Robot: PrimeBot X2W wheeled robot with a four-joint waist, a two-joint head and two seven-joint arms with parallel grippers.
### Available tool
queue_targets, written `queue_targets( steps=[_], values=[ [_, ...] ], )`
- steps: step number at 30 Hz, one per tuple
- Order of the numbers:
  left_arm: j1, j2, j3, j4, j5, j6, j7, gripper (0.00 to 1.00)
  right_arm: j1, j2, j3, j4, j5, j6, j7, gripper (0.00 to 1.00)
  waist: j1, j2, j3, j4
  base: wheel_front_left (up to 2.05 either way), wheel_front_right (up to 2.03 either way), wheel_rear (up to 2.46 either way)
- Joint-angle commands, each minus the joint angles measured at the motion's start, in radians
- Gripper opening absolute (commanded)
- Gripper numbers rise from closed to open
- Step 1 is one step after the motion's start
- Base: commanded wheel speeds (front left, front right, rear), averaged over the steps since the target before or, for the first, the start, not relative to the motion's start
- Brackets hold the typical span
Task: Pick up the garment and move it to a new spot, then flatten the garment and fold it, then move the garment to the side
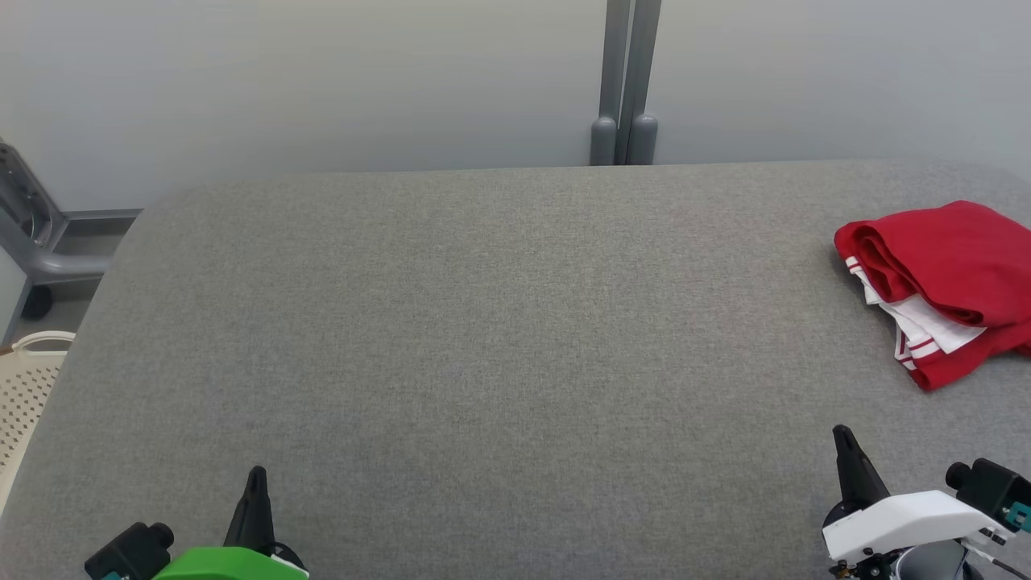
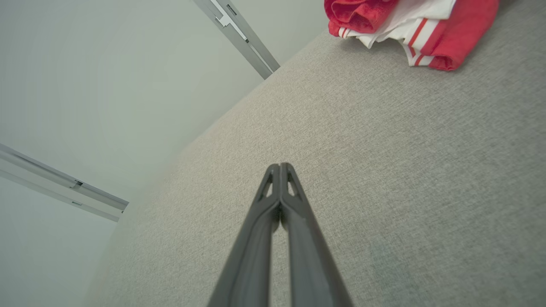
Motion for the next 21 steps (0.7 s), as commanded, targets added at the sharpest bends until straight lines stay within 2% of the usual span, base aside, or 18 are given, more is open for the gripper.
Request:
queue_targets(
  steps=[1,21],
  values=[
    [-0.037,0.0,0.008,-0.018,-0.042,-0.008,0.009,0.0,-0.017,-0.005,-0.008,-0.023,0.047,0.0,0.008,0.0,0.0,0.0,0.001,0.0,0.0,0.0,0.0],
    [-0.075,-0.007,0.021,-0.037,-0.266,-0.023,0.068,0.0,-0.02,-0.007,-0.036,-0.059,0.295,0.0,0.06,0.0,0.0,0.0,0.011,-0.003,0.0,0.0,0.0]
  ],
)
